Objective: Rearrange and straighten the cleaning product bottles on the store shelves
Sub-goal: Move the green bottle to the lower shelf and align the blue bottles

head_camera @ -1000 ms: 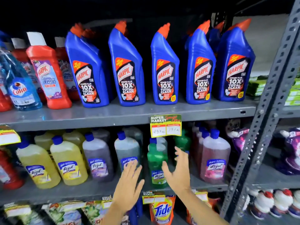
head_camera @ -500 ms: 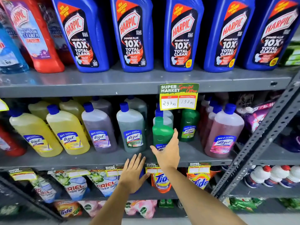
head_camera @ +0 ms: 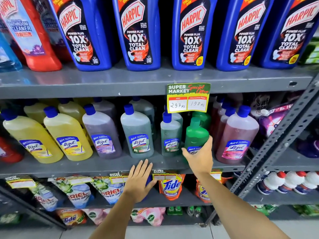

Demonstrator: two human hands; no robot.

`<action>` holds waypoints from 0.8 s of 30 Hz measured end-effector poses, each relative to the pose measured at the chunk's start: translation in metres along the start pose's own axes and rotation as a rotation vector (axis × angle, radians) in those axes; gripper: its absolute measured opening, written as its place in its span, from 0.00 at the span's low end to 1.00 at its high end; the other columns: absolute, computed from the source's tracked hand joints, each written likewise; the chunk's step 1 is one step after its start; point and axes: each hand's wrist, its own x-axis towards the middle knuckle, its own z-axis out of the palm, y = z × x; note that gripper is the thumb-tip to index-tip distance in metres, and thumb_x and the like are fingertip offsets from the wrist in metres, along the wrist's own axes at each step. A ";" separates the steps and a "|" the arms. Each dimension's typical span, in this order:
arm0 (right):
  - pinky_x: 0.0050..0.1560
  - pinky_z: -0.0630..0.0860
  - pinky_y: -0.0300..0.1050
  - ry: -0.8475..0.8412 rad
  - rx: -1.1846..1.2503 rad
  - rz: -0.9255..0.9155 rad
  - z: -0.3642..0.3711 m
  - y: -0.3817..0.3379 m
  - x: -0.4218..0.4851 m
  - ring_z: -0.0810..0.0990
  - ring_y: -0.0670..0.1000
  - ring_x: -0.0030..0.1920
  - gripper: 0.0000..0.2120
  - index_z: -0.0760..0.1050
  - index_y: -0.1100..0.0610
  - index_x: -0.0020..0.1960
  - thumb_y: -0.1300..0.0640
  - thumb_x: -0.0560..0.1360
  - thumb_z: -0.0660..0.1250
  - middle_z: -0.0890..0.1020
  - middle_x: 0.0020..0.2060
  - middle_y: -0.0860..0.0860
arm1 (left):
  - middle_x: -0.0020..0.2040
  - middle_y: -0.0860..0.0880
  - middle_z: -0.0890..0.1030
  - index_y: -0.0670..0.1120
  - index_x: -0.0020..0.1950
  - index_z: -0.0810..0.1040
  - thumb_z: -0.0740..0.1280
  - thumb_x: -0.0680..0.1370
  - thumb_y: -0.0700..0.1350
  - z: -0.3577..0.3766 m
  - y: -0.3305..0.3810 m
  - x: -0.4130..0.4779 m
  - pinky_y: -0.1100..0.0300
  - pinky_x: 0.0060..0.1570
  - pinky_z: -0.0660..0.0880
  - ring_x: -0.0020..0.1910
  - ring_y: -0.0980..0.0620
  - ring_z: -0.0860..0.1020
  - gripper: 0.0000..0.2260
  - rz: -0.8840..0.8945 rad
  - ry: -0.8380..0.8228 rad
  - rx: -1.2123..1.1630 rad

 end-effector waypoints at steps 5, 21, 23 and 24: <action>0.56 0.77 0.56 -0.014 -0.024 -0.034 -0.012 0.012 0.007 0.77 0.55 0.63 0.50 0.54 0.47 0.73 0.44 0.61 0.80 0.72 0.66 0.49 | 0.74 0.44 0.68 0.46 0.76 0.63 0.42 0.81 0.66 0.005 0.001 0.001 0.49 0.69 0.51 0.73 0.42 0.66 0.33 -0.023 0.002 0.038; 0.56 0.75 0.56 0.000 -0.003 0.131 0.019 0.038 0.006 0.77 0.63 0.60 0.46 0.56 0.57 0.74 0.55 0.65 0.80 0.71 0.64 0.57 | 0.77 0.45 0.62 0.47 0.77 0.59 0.42 0.80 0.67 0.007 0.003 0.001 0.49 0.71 0.46 0.75 0.44 0.59 0.33 -0.026 0.053 0.029; 0.58 0.74 0.56 -0.008 0.004 0.128 0.017 0.038 0.013 0.76 0.63 0.60 0.46 0.56 0.58 0.74 0.56 0.65 0.80 0.71 0.64 0.58 | 0.77 0.46 0.61 0.47 0.78 0.58 0.43 0.81 0.66 0.007 0.001 0.000 0.50 0.71 0.46 0.76 0.44 0.59 0.32 -0.013 0.067 0.038; 0.58 0.74 0.55 -0.016 0.006 0.125 0.016 0.038 0.016 0.76 0.63 0.60 0.46 0.56 0.58 0.74 0.57 0.65 0.80 0.71 0.64 0.58 | 0.77 0.46 0.62 0.47 0.78 0.58 0.44 0.81 0.66 0.007 0.000 0.000 0.50 0.71 0.46 0.76 0.44 0.59 0.32 -0.012 0.066 0.041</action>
